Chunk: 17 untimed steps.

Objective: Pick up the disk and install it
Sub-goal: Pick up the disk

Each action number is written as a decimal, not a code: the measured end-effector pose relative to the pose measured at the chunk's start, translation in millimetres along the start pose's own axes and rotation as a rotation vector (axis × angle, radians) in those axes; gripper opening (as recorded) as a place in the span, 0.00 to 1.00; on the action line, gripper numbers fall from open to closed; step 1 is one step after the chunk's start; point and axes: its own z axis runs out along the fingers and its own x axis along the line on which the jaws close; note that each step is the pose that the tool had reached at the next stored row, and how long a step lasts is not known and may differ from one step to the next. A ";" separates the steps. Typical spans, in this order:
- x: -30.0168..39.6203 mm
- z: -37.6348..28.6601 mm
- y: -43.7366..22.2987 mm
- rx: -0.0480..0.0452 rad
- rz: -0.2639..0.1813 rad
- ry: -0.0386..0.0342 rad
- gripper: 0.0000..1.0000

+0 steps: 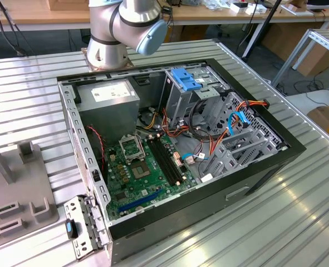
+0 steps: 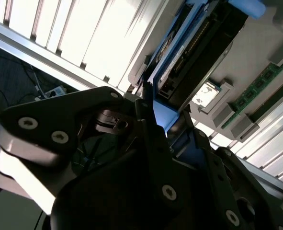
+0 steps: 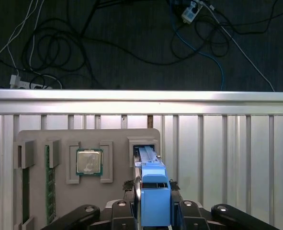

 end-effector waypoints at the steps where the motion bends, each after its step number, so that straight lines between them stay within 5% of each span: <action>1: 0.0 0.0 0.0 0.0000 0.000 0.0000 0.36; 17: -0.6 -9.0 0.2 0.0000 0.000 0.0000 0.36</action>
